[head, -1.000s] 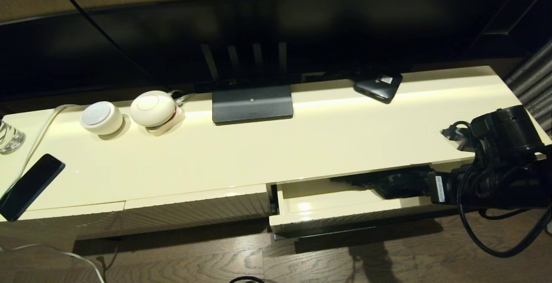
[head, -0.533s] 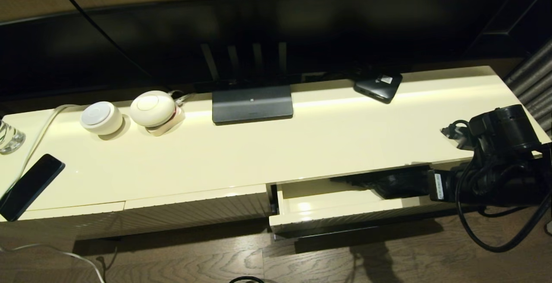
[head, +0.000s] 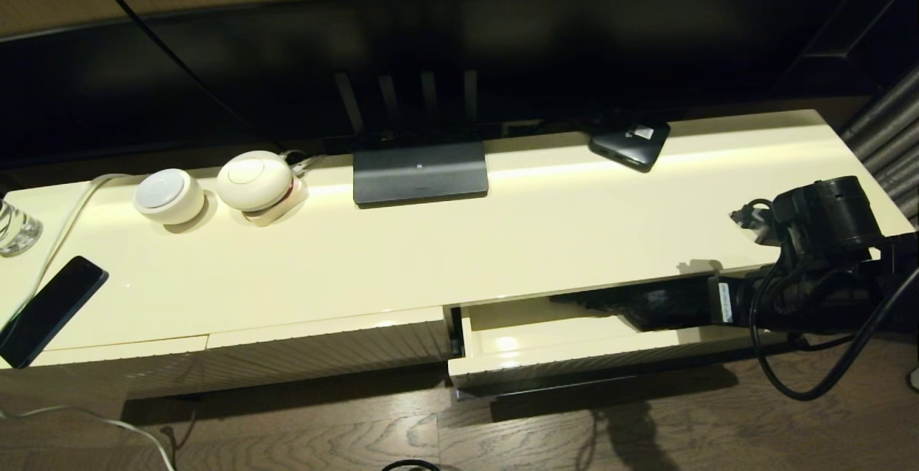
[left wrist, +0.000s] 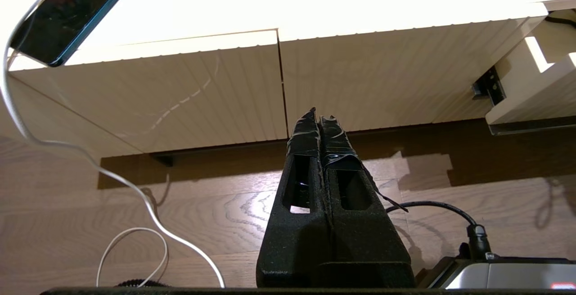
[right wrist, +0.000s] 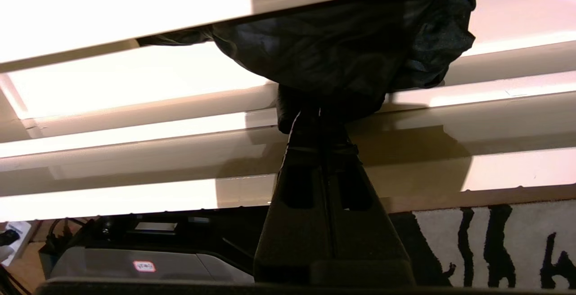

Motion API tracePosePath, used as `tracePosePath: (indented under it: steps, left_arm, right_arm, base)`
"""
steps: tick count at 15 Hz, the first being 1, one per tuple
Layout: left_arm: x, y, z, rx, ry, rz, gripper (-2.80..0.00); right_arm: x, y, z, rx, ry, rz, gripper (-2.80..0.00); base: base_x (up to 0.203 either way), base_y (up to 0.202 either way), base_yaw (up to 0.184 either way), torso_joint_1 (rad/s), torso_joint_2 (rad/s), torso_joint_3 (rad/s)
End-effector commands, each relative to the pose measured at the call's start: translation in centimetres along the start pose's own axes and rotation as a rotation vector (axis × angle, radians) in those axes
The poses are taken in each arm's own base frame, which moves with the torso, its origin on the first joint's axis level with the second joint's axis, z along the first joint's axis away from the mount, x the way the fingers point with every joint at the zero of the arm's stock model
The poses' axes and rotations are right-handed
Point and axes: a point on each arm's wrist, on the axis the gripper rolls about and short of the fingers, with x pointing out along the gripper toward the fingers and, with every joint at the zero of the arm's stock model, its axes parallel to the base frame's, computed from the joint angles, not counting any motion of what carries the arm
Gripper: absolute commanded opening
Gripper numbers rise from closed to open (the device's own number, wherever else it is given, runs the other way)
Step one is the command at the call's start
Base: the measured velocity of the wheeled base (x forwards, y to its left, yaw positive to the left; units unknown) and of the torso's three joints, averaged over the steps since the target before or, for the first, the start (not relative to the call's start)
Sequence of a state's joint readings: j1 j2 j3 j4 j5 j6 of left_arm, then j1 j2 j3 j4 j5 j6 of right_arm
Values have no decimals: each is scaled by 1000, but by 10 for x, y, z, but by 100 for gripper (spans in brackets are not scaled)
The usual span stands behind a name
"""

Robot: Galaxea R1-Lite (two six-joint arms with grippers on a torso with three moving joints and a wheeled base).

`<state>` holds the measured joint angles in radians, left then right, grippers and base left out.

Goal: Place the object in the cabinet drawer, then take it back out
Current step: Open the drawer

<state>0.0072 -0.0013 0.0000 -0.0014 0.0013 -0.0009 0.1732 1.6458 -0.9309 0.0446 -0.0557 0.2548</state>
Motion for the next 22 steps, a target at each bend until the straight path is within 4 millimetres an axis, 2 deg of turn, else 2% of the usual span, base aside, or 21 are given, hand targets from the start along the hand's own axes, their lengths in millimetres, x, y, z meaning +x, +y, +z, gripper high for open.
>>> tracePosePath:
  steps: [1,7,22]
  left_arm:
    - [0,0,-1,-1,4,1,-280]
    - [0,0,-1,-1,4,1,-280]
    - [0,0,-1,-1,4,1,-280]
  right_arm:
    - [5,0,-1,0,14,-3,-280]
    - [9,2,-7,-7,54,5,-280]
    - [11,-5,-36,-17,283,-50,-280]
  base:
    - [0,0,0,0,0,0]
    - [0,0,0,0,0,0]
    - [0,0,0,0,0,0]
